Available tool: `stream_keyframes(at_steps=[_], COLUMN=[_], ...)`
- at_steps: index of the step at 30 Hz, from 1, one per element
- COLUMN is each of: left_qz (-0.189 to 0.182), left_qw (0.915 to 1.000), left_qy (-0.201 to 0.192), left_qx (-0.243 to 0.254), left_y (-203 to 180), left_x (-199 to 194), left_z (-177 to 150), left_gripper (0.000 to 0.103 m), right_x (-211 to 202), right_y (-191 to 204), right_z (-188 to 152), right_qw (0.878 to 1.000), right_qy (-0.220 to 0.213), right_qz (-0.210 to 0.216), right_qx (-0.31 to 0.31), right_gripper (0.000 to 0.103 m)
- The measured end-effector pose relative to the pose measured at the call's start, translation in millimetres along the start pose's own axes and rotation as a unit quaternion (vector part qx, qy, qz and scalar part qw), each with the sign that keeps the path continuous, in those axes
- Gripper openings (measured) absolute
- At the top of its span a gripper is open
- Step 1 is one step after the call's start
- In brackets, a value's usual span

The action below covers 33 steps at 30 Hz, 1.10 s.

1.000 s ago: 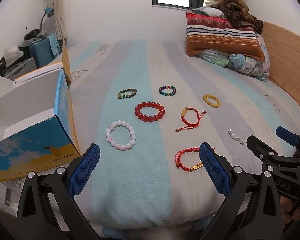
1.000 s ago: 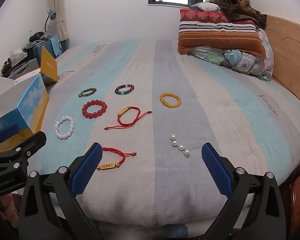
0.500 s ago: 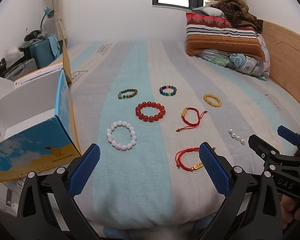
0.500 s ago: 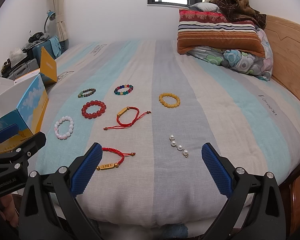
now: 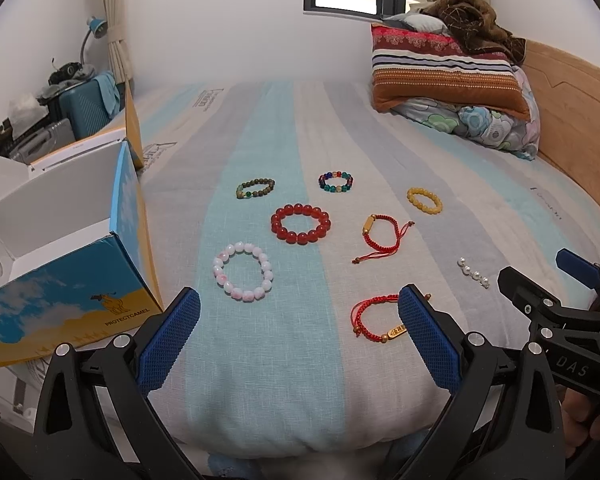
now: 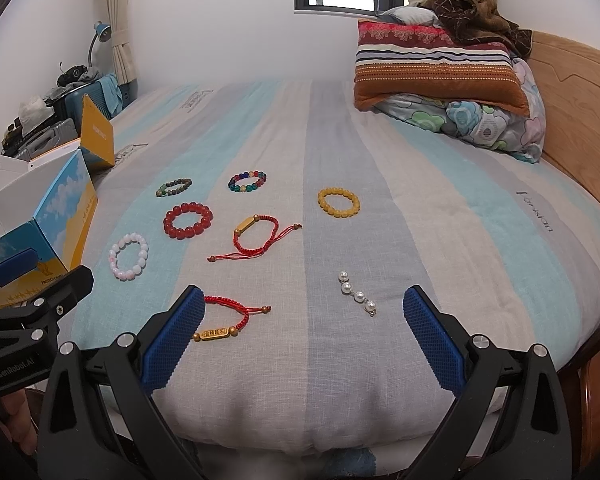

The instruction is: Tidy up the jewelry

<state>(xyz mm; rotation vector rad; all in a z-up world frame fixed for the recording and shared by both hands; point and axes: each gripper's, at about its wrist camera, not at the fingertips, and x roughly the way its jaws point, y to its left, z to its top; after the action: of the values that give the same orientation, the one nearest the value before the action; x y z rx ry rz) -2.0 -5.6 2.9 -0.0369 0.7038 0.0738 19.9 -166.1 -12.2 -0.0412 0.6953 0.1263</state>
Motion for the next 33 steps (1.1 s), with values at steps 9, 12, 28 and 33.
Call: stream_keyframes(at_steps=[9,12,28,33], left_qz=[0.002,0.002,0.002,0.006], left_qw=[1.0,1.0,1.0,0.9999], left_qy=[-0.003,-0.003,-0.003,-0.001], left_qx=[0.006,0.006,0.007,0.008], left_y=[-1.8,-2.7,-3.4,-4.0], left_x=[-0.8,-1.5,-2.4,0.9], left_z=[-0.7,-0.8,-0.6,1.7], left_gripper=[0.097,0.097,0.097,0.097], right_x=[-0.2,-0.2,-1.4,-4.2], right_y=[-0.7,-0.7,-1.2,-6.3], right_z=[0.1,0.1,0.4,5.9], right_qw=[1.0,1.0,1.0,1.0], right_qy=[0.0,-0.001,-0.003,-0.007], right_qz=[0.0,0.001,0.0,-0.003], right_qx=[0.0,0.0,0.0,0.0], right_gripper=[0.096,0.096,0.096,0.096])
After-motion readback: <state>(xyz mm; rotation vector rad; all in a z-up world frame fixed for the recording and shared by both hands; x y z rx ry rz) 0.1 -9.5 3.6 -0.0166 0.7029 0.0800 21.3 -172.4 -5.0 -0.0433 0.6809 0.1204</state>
